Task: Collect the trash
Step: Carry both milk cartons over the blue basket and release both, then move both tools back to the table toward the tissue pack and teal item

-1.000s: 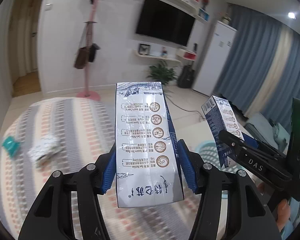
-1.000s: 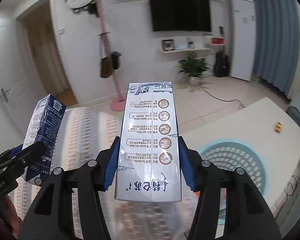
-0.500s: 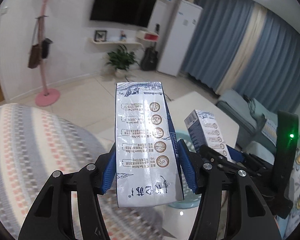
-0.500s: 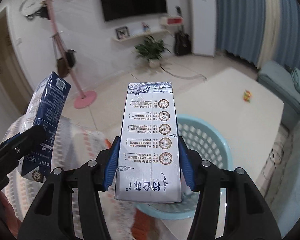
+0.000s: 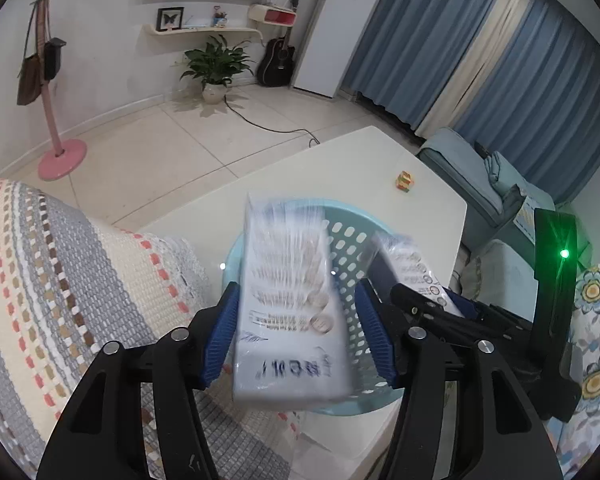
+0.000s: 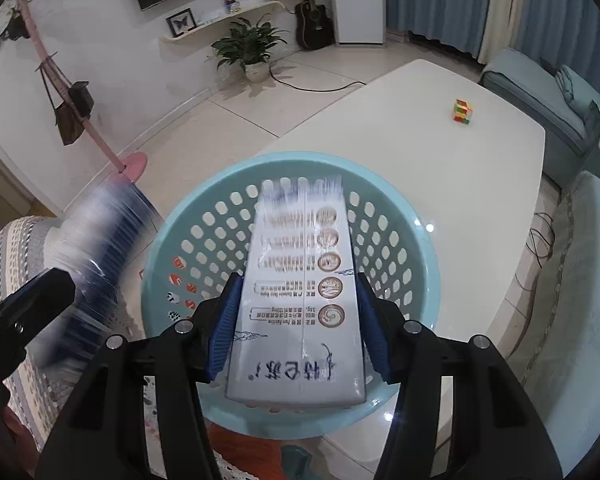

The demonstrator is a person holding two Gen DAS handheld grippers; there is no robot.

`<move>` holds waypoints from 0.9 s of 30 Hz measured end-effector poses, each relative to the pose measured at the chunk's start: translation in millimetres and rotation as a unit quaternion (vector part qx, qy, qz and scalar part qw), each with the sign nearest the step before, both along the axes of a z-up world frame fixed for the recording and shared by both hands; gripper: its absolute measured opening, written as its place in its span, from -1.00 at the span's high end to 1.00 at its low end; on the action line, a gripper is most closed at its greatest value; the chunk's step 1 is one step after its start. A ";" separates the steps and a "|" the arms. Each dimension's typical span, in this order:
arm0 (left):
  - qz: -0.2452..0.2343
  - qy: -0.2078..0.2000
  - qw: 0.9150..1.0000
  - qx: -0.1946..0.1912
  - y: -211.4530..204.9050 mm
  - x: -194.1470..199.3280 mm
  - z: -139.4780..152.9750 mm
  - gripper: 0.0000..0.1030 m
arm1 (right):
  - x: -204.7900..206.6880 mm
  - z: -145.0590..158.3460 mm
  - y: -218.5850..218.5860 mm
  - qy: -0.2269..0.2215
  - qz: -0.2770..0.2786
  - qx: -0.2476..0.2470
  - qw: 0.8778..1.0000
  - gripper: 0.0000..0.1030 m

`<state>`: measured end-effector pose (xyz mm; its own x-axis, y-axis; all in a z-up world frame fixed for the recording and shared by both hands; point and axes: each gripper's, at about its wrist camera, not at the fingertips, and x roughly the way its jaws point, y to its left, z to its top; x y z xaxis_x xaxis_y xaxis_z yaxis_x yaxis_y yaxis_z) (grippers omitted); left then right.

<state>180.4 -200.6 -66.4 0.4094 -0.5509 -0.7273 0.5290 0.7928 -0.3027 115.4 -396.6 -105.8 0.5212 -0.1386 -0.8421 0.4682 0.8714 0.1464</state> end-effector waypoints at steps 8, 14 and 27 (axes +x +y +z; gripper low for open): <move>0.005 -0.004 1.000 -0.010 14.3 -8.2 5.9 -0.25 | -5.6 7.3 -1.1 -0.011 -0.004 0.000 1.000 -0.02; 0.018 -0.012 1.000 -0.018 34.5 -22.1 14.2 -0.25 | -8.5 20.1 19.5 -0.024 0.014 -0.002 1.000 -0.02; 0.096 -0.055 0.993 -0.041 136.4 -60.8 52.9 -0.26 | -18.0 81.9 113.9 -0.123 0.121 -0.041 0.984 -0.02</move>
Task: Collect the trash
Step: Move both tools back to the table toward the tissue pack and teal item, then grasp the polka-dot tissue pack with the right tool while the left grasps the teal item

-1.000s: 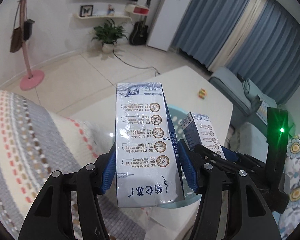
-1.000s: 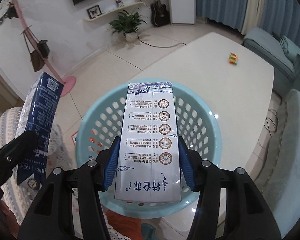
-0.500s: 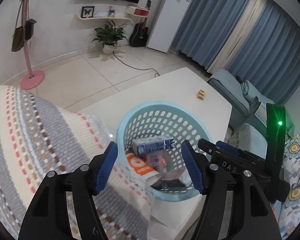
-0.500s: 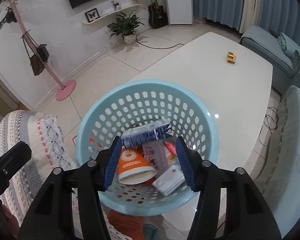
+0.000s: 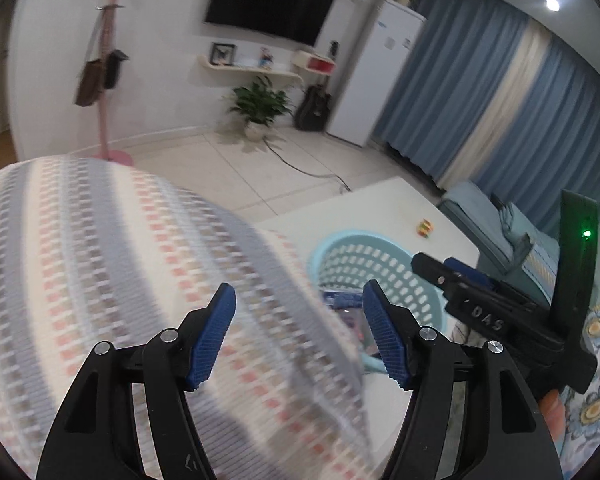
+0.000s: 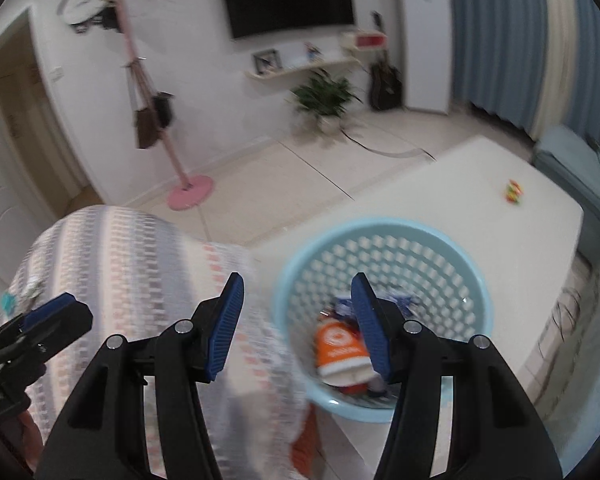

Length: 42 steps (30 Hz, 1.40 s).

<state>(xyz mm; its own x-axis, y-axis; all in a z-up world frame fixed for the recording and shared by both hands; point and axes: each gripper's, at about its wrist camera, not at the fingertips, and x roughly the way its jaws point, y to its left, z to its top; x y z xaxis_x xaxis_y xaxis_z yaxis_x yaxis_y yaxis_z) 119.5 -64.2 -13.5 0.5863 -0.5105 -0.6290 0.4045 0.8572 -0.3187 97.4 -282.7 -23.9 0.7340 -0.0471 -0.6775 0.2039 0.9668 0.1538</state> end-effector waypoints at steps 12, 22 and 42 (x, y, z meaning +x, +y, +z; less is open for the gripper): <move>0.184 -0.037 0.982 0.006 192.4 -22.2 26.1 -0.39 | 16.4 35.1 160.7 -0.051 0.156 -0.014 0.986 -0.02; 0.326 -0.023 0.945 0.017 338.6 0.0 23.7 -0.52 | 41.9 29.7 294.1 -0.042 0.263 -0.021 0.964 -0.02; 0.322 0.047 0.946 0.019 389.0 72.2 -29.5 -0.41 | 102.8 -39.7 388.8 0.055 0.262 0.054 0.962 -0.02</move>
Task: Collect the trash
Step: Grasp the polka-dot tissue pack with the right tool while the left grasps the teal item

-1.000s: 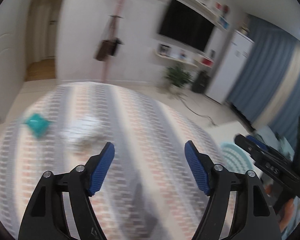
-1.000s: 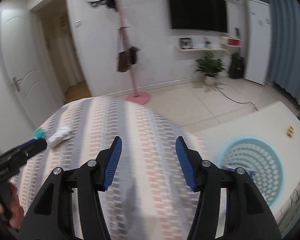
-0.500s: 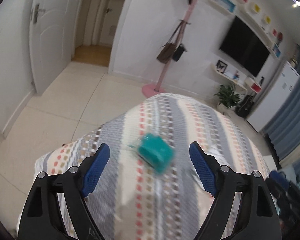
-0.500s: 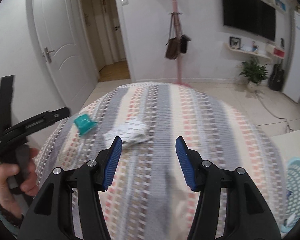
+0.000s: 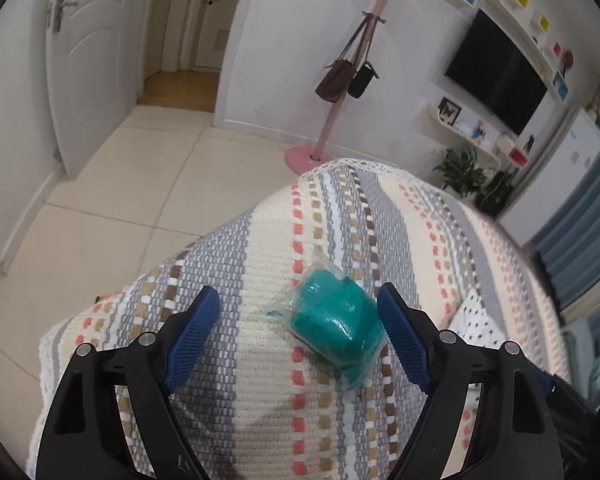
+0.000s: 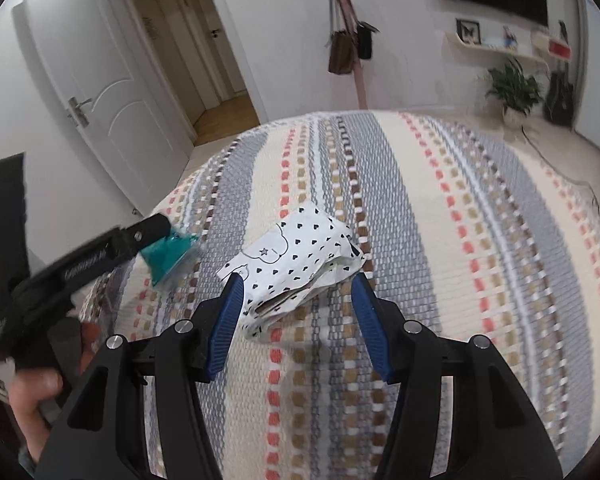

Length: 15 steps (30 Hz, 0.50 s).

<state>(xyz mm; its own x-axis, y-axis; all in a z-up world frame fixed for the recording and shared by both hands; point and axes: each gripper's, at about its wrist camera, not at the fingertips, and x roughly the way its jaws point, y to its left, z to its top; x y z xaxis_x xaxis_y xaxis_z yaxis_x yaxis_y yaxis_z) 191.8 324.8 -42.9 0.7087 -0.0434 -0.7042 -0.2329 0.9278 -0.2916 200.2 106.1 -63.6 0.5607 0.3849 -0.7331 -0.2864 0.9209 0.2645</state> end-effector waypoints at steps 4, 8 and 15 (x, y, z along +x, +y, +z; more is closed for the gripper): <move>-0.017 -0.006 1.000 0.001 -3.8 -0.6 0.1 -0.19 | 8.1 -8.8 5.8 0.017 -0.012 0.013 1.000 -0.02; -0.028 -0.014 1.000 -0.002 -5.4 -4.9 -2.1 0.02 | 14.0 -8.8 15.1 0.014 -0.019 0.003 1.000 -0.02; -0.035 -0.026 0.999 0.019 -14.3 -10.2 -0.1 0.23 | 8.1 -6.7 29.1 -0.008 -0.017 -0.055 0.998 0.78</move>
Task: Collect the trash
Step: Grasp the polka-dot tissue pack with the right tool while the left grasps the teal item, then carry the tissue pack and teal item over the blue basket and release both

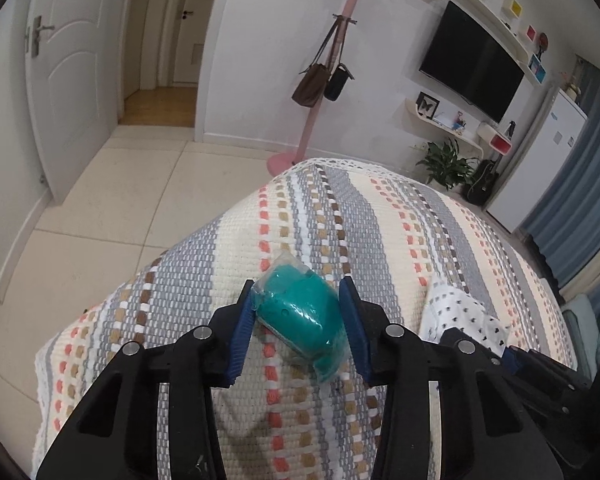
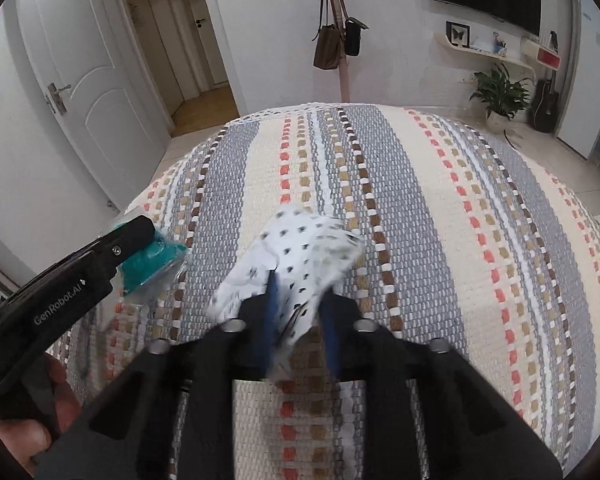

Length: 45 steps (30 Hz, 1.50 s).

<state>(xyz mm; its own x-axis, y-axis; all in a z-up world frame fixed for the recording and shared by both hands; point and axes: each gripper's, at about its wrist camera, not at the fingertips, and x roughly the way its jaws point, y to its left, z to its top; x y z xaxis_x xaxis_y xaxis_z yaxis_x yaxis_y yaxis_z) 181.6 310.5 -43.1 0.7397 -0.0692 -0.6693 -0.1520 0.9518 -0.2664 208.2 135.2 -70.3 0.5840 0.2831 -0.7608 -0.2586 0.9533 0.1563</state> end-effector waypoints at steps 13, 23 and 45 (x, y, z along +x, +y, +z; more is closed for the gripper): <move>-0.038 -0.035 0.999 -0.001 -42.4 -37.0 30.4 0.25 | -37.6 32.7 -53.9 -0.049 -0.007 0.018 0.999 0.94; -0.101 -0.068 0.993 -0.007 -133.0 -58.3 59.6 0.25 | -80.5 80.1 -136.1 -0.120 -0.044 -0.005 0.992 0.94; -0.318 -0.062 0.946 0.009 -411.7 -32.7 59.1 0.25 | -120.0 61.0 -430.8 -0.094 -0.287 -0.002 0.953 0.94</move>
<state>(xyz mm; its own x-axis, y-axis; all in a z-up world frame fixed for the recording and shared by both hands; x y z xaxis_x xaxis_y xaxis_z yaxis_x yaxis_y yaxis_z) 148.9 -101.2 16.0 0.6257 -0.5159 -0.5852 0.4838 0.8450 -0.2277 88.2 -295.7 -9.2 0.7680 -0.1260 -0.6280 0.2818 0.9469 0.1547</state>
